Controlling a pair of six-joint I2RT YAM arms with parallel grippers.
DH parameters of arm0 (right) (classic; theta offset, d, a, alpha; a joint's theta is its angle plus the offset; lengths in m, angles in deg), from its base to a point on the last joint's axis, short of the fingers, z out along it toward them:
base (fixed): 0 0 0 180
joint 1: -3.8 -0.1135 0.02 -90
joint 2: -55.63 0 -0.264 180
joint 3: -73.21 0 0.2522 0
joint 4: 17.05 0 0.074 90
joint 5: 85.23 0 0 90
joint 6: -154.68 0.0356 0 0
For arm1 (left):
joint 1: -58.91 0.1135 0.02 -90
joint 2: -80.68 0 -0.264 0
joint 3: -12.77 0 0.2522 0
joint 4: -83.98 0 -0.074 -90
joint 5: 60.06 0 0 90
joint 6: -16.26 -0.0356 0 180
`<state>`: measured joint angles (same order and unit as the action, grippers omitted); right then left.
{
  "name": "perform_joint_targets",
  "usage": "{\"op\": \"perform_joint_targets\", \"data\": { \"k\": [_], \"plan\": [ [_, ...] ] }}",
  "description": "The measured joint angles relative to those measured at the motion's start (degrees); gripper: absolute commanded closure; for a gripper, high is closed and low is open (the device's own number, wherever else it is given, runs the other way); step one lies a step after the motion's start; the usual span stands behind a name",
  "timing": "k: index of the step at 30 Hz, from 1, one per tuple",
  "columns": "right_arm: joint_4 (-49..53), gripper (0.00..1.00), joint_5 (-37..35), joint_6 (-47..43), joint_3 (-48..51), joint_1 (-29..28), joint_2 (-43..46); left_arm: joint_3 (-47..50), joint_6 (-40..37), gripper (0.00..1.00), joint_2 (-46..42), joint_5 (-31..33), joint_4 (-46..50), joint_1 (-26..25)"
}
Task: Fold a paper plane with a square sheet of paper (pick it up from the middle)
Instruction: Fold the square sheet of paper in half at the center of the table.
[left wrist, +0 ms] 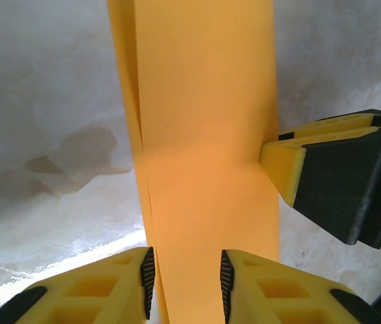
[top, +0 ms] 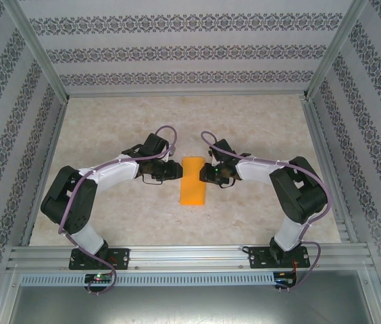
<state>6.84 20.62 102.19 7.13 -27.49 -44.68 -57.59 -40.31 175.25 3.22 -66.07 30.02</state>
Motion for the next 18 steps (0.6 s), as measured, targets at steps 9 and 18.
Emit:
{"op": "perform_joint_targets", "data": {
  "k": [9,18],
  "plan": [
    [2.67,0.70,-2.25,-0.02,-2.03,-1.20,-0.79,0.24,0.00,0.65,-0.24,0.02,0.00,0.42],
    [4.31,0.69,-3.93,-0.02,-3.21,-1.99,-1.38,0.76,0.00,0.65,-0.35,0.02,0.02,0.50]
  ]
}}
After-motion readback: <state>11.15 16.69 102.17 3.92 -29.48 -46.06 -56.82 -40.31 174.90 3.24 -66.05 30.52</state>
